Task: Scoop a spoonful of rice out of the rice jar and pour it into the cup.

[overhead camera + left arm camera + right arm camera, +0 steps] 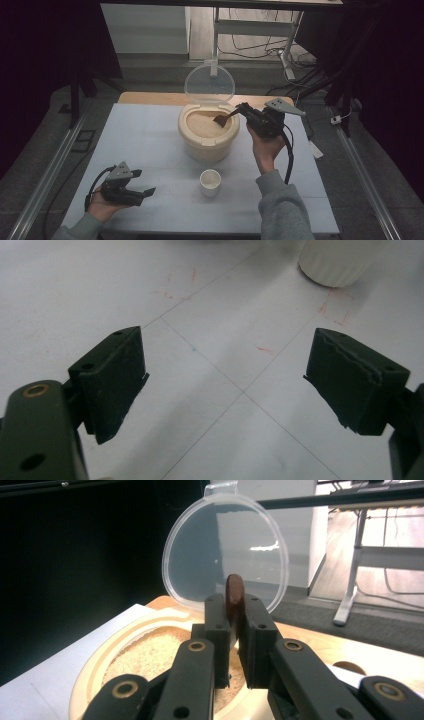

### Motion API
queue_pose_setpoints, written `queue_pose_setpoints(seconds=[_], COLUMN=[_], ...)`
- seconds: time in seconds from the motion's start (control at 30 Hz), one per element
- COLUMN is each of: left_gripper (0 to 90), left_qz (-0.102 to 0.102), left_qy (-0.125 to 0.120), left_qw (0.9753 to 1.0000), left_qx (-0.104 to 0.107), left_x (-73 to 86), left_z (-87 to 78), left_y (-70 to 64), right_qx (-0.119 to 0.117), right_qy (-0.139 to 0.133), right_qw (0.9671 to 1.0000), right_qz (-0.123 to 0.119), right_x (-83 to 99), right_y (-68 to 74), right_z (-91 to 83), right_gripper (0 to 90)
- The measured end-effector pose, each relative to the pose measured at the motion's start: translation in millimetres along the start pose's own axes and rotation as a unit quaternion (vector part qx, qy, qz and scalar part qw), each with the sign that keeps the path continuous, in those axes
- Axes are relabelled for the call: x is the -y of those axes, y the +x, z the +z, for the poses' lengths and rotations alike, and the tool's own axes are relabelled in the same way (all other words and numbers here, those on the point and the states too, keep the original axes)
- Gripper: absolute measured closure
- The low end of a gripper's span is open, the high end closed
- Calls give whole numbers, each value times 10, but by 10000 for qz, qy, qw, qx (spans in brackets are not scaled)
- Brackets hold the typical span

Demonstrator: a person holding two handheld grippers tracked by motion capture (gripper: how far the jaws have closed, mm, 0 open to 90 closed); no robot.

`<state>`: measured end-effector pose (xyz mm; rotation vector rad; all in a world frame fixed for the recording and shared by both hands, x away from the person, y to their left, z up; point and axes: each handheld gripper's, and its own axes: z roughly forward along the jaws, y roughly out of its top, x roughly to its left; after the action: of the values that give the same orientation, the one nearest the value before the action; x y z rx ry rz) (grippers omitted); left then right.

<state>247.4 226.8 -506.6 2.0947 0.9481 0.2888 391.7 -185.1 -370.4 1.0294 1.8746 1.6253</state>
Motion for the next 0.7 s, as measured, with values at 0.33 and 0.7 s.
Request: queue_pose_setpoints(seconds=[0.33,0.7], left_gripper=[160,160], left_qz=[-9,-13], left_qy=[-1,6], left_qw=[10000,10000], left_qx=[4,22], left_x=[2,1], left_z=[5,13], left_y=[-1,-3], right_qx=[-182,-267], right_qy=[15,-4], right_qw=[9971,9889], right_qz=[738,1464], right_x=[143,199], right_y=[-84,-151], right_z=[122,151], right_gripper=[835,829])
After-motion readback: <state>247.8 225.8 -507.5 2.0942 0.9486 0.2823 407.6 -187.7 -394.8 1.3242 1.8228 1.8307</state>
